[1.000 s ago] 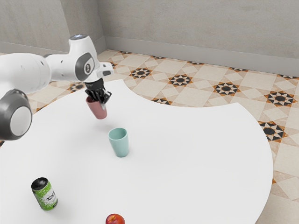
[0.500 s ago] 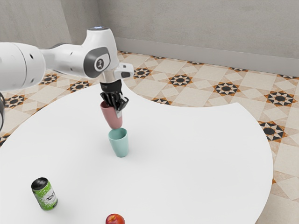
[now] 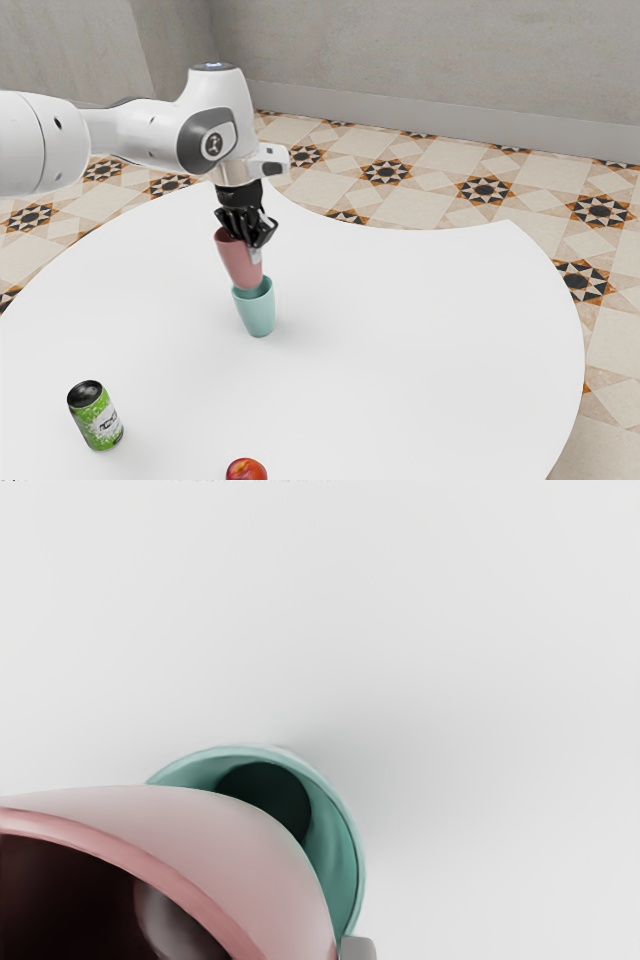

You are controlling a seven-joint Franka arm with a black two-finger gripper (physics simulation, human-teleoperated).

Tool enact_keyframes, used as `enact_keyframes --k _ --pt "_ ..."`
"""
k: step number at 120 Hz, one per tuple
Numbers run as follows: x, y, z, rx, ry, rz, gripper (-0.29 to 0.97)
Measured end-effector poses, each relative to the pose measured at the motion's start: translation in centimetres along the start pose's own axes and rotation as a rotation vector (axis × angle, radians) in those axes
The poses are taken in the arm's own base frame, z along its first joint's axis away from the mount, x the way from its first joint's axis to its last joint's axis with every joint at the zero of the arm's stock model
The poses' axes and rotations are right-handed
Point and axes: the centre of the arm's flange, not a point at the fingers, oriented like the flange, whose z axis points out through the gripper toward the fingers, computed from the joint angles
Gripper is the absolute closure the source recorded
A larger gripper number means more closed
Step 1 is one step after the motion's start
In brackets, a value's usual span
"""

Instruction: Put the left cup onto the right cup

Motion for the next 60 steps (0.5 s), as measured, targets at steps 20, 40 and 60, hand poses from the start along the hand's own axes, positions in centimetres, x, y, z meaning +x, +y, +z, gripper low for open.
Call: enact_keyframes --k 20,40,60 --pt "0.07 0.35 -0.01 0.0 0.004 -0.007 0.79" --pt "0.1 0.38 0.06 -0.003 0.004 -0.02 0.57" --pt "0.08 0.39 0.02 -0.005 0.003 -0.034 0.27"
